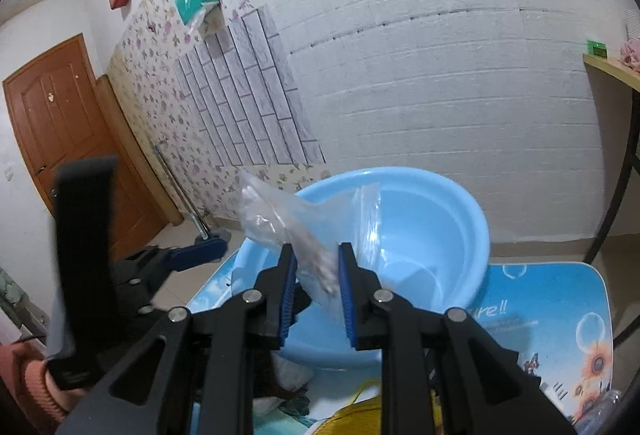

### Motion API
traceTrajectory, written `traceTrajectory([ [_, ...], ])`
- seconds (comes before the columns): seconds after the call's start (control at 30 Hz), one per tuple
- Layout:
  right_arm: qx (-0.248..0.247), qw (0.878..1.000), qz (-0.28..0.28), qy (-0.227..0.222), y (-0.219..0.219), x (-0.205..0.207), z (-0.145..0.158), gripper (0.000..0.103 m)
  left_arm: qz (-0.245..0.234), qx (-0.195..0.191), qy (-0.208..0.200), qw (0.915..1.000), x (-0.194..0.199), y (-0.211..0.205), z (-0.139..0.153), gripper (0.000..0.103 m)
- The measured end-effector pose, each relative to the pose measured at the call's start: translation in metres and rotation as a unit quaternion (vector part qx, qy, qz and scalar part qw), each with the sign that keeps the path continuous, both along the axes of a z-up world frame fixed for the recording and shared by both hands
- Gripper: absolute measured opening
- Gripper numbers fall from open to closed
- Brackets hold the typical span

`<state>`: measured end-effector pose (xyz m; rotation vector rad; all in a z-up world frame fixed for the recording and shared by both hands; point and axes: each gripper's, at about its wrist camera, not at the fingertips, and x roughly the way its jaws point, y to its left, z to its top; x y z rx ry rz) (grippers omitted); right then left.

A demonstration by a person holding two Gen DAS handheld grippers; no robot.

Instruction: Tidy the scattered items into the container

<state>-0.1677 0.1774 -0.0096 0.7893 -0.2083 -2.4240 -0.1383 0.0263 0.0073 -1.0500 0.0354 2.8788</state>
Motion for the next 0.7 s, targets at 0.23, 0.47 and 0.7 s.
traceTrajectory([
  [0.23, 0.050, 0.998, -0.010, -0.023, -0.008, 0.010, -0.006, 0.032, 0.009, 0.010, -0.004, 0.9999, 0.029, -0.015, 0.002, 0.102],
  [0.47, 0.052, 0.998, -0.037, -0.017, -0.006, 0.030, -0.006, 0.037, -0.029, -0.001, -0.006, 0.9995, 0.063, -0.009, -0.007, 0.102],
  [0.7, 0.041, 0.996, -0.074, -0.039, 0.007, 0.048, -0.008, 0.037, -0.053, -0.013, -0.012, 0.9984, 0.091, 0.003, -0.027, 0.103],
])
